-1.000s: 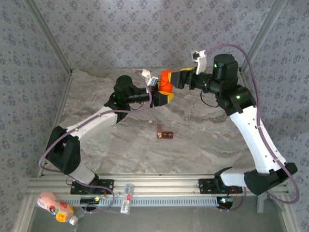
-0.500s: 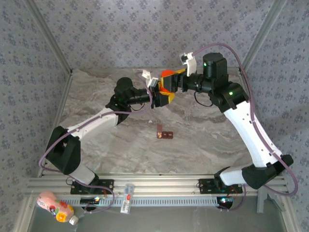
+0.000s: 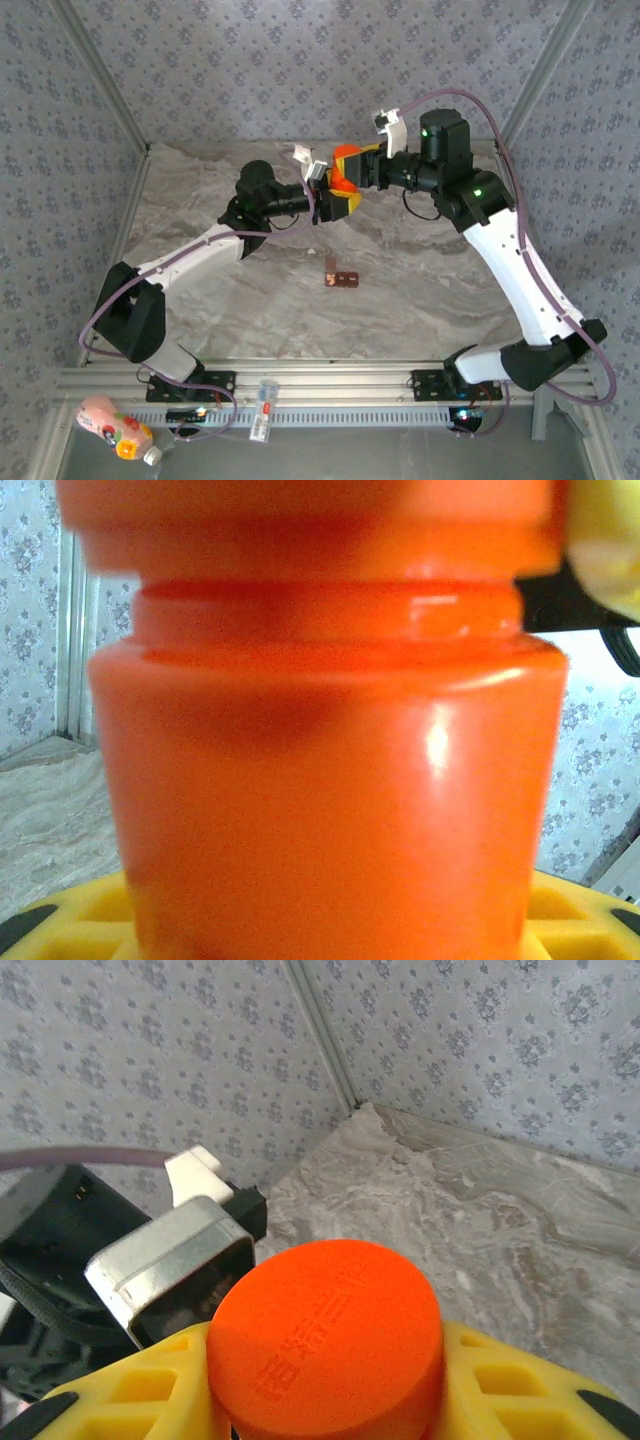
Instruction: Sort the pills into containers
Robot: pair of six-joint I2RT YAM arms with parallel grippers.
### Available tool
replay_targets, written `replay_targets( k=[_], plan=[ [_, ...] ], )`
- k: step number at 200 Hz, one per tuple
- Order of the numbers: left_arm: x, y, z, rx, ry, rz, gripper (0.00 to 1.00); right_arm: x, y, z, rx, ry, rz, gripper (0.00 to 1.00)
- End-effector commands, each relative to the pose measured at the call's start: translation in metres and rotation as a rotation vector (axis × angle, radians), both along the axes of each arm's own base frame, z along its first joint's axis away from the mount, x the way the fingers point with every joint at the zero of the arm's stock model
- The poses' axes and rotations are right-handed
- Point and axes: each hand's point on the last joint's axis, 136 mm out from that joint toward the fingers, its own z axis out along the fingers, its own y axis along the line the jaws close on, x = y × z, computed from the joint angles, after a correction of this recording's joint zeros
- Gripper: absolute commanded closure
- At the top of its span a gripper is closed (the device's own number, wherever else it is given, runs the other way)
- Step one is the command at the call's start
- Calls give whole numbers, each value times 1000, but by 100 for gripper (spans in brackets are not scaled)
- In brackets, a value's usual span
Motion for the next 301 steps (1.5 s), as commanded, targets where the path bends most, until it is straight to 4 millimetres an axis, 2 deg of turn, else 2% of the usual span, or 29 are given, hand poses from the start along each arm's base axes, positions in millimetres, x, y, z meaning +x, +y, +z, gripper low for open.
replay_targets(
  k=[1, 21, 63, 94, 137, 160, 229, 268, 301],
  plan=[
    [-14, 5, 27, -54, -79, -17, 100, -4, -5, 17, 52, -50, 9, 63],
    [-14, 5, 29, -57, -81, -19, 100, -5, -7, 19, 82, -49, 26, 67],
    [-16, 5, 32, -63, -89, -20, 100, 2, -16, 18, 135, -46, 20, 67],
    [-16, 6, 36, -73, -94, -13, 100, -1, -19, 15, 158, -71, 33, 67],
    [-16, 8, 41, -86, -103, -1, 100, -11, -17, 5, 158, -97, 80, 67],
    [-16, 8, 44, -93, -109, 5, 100, -11, -17, -5, 149, -92, 84, 68],
    [-11, 9, 46, -94, -113, 31, 100, -12, -13, -16, 122, -67, 77, 68],
    [-11, 8, 45, -89, -109, 31, 100, -9, -16, -14, 116, -70, 49, 59],
    [-9, 8, 43, -86, -103, 33, 100, -5, -21, -4, 123, -87, 21, 48]
  ],
)
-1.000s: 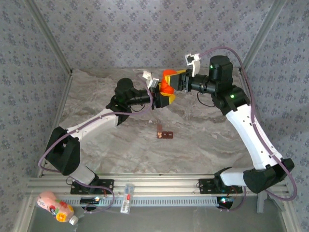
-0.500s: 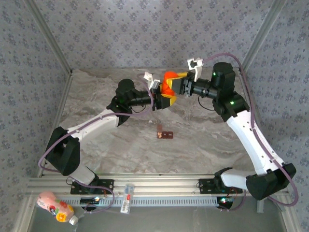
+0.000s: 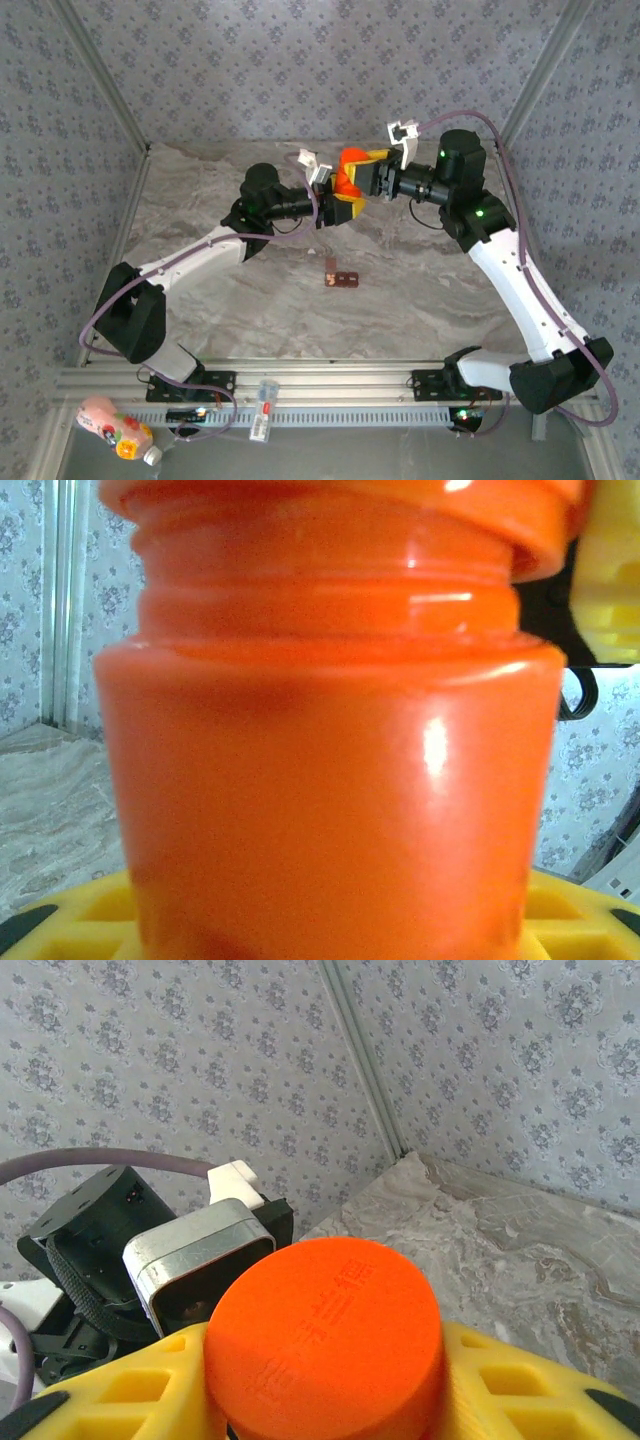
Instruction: Sort the pills into containers
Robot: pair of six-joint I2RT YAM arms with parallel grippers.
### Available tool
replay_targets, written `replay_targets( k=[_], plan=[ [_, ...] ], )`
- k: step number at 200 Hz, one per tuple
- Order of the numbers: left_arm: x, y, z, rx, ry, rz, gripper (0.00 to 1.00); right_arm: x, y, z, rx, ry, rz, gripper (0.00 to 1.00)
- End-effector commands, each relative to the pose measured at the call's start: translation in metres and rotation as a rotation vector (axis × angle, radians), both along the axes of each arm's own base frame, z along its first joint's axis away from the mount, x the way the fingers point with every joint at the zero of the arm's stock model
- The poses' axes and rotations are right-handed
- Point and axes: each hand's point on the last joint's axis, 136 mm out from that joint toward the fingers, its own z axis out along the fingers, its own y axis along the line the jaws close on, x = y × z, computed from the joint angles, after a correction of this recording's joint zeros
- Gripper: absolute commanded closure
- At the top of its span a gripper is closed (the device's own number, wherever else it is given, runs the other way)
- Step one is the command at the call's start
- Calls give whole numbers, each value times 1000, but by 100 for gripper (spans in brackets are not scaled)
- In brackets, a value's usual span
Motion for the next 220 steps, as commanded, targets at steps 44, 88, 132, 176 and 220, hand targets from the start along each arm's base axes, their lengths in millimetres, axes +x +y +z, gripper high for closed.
replay_targets(
  k=[44, 88, 132, 176, 220],
  plan=[
    [-2, 12, 44, -90, -115, 47, 100, 3, -15, 13, -4, -6, -68, 31],
    [0, 11, 41, -84, -110, 48, 100, -3, -18, 15, 3, -14, -52, 17],
    [0, 11, 39, -79, -108, 45, 100, -24, -25, 40, 49, -66, -16, 15],
    [-2, 10, 38, -74, -110, 31, 100, -16, -39, 57, 92, -47, -67, 13],
    [-4, 6, 37, -62, -105, 7, 100, 11, -28, 53, 123, 120, -29, 12]
  ],
)
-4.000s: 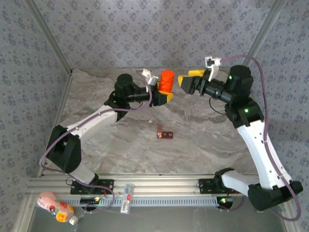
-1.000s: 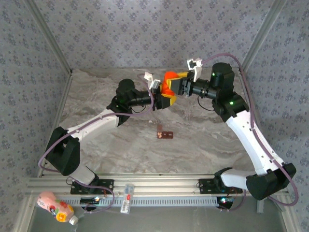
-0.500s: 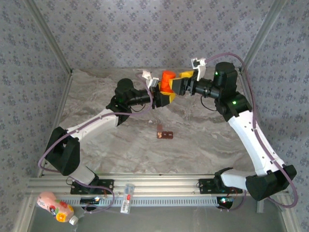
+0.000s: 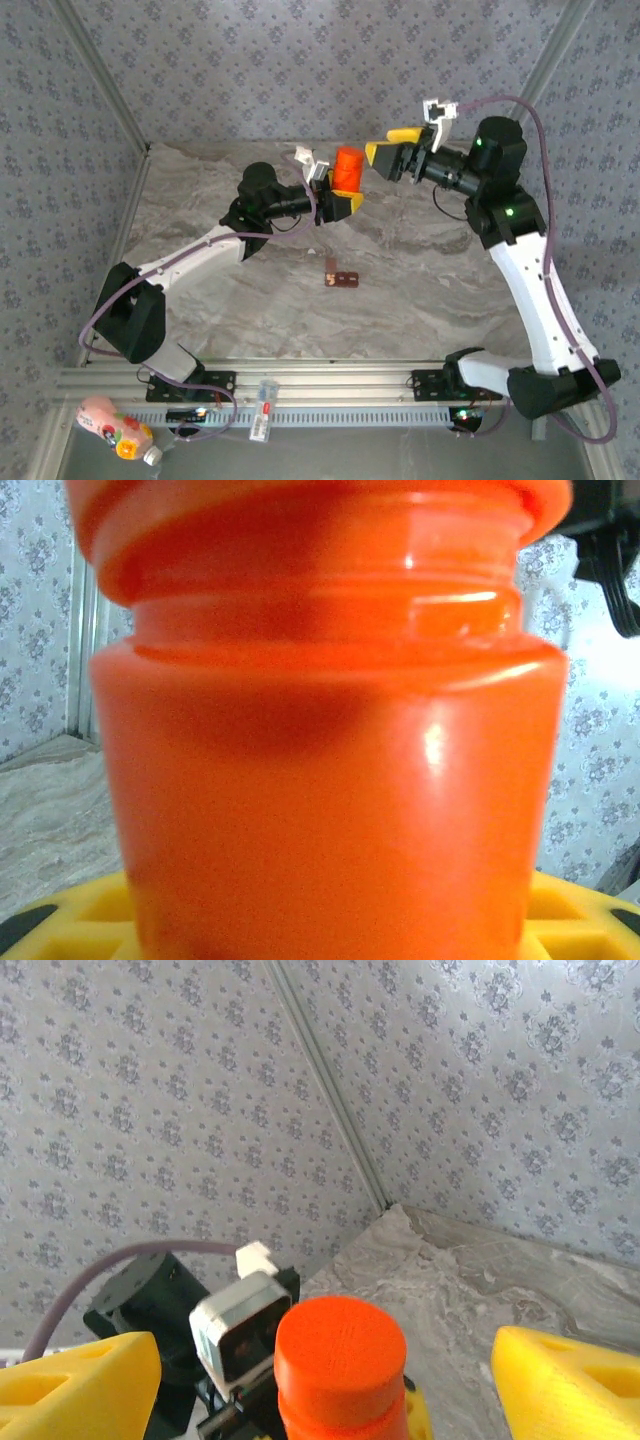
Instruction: Sort the pills into containers
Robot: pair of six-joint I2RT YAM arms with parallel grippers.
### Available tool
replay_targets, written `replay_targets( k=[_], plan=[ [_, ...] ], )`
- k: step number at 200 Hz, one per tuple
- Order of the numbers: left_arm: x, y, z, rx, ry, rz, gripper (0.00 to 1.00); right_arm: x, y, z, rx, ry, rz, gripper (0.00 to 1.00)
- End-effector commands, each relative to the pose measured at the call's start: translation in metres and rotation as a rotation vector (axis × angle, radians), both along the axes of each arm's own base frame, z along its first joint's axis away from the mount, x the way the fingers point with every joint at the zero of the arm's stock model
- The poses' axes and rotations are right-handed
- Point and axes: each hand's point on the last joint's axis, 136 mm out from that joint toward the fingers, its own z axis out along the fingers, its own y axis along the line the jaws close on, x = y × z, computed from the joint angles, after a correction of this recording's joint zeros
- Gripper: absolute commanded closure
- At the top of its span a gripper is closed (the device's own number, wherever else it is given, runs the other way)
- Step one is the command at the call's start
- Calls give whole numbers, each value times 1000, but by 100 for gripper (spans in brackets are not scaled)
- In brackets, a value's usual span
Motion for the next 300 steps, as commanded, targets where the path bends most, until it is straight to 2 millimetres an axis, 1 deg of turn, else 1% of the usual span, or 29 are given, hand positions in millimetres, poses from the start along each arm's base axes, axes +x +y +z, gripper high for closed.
replay_targets(
  k=[1, 16, 48, 113, 141, 178, 186, 205, 225, 243, 265, 288, 300],
  plan=[
    [-10, 4, 33, -47, -89, -25, 100, 9, 8, -4, 33, 125, 52, 12],
    [-11, 3, 33, -45, -89, -30, 100, 15, 12, -8, 37, 166, 70, 12],
    [-11, 3, 33, -44, -92, -31, 100, 17, 20, -17, 38, 215, 112, 13],
    [-11, 1, 33, -42, -90, -33, 100, 10, 38, -34, 12, 242, 175, 17],
    [-10, 0, 34, -42, -92, -32, 100, 8, 42, -38, 2, 245, 186, 17],
    [-10, 0, 35, -42, -95, -33, 100, 7, 46, -43, -11, 253, 197, 21],
    [-9, 0, 35, -41, -94, -32, 100, 6, 46, -44, -14, 253, 197, 23],
    [-9, -1, 34, -39, -92, -34, 100, 6, 46, -45, -17, 250, 197, 33],
    [-10, -1, 33, -39, -92, -35, 100, 6, 46, -44, -19, 246, 197, 46],
    [-10, -1, 33, -39, -91, -34, 100, 5, 45, -43, -21, 234, 196, 53],
    [-8, -2, 30, -35, -85, -30, 100, 2, 44, -40, -30, 198, 193, 60],
    [-7, -2, 28, -32, -80, -27, 100, -4, 41, -36, -59, 115, 174, 61],
    [-6, -3, 28, -32, -79, -26, 100, -6, 38, -38, -80, 69, 151, 62]
  ],
)
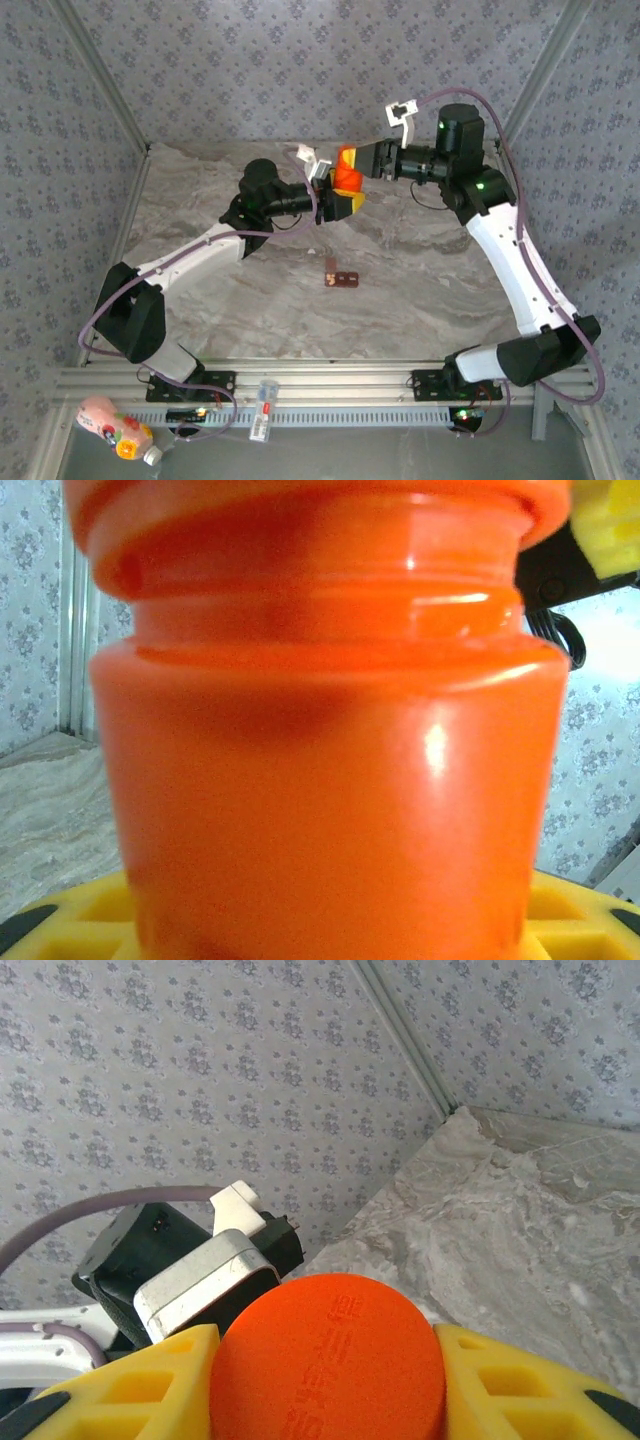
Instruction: Sort the pills into containers
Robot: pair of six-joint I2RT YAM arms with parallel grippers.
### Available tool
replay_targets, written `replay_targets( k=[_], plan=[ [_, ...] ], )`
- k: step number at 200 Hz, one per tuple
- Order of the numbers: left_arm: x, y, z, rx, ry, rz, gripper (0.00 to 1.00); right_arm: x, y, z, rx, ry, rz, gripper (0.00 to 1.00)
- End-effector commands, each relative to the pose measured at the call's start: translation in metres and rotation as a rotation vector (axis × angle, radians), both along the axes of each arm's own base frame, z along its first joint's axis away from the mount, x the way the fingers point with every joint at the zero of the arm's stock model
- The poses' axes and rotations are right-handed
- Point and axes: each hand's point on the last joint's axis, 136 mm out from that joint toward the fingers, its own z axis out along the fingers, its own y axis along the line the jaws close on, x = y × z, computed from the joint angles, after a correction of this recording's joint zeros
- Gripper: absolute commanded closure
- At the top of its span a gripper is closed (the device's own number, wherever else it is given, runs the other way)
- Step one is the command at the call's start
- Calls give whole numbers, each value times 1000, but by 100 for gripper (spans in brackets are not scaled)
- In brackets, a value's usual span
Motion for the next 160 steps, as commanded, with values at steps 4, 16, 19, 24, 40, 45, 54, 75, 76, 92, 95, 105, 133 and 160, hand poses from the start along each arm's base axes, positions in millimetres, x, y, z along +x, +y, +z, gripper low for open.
replay_targets(
  k=[4, 16, 19, 24, 40, 45, 54, 75, 76, 92, 95, 105, 133, 160],
  plan=[
    [-4, 0, 24, -49, -79, -8, 100, -14, -5, 7, -37, -141, -19, 62],
    [-4, 0, 25, -51, -80, -8, 100, -17, -7, 5, -45, -178, -25, 62],
    [-5, 0, 25, -52, -82, -8, 100, -18, -7, 4, -48, -190, -25, 62],
    [-4, 0, 25, -52, -82, -7, 100, -18, -8, 4, -50, -207, -31, 62],
    [-4, 0, 26, -53, -83, -6, 100, -22, -7, 0, -61, -248, -34, 63],
    [-3, 0, 26, -53, -83, -4, 100, -22, -7, -2, -66, -253, -32, 63],
    [-3, 0, 26, -52, -81, -5, 100, -23, -6, -6, -77, -256, -25, 64],
    [-3, -1, 24, -50, -76, -7, 100, -21, -3, -15, -108, -246, -20, 64],
    [-3, -1, 24, -51, -77, -7, 100, -21, -3, -15, -109, -247, -20, 64],
    [-3, -1, 25, -52, -79, -5, 100, -20, -1, -22, -135, -231, -19, 65],
    [-2, -1, 24, -51, -78, -3, 100, -20, 0, -24, -140, -227, -19, 66],
    [-2, -1, 24, -51, -79, 0, 100, -19, 1, -28, -155, -216, -24, 66],
    [1, -1, 23, -41, -78, 14, 100, -14, 3, -47, -239, -164, -60, 67],
    [4, -2, 23, -34, -77, 19, 100, -3, 0, -62, -274, -91, -109, 69]
  ],
)
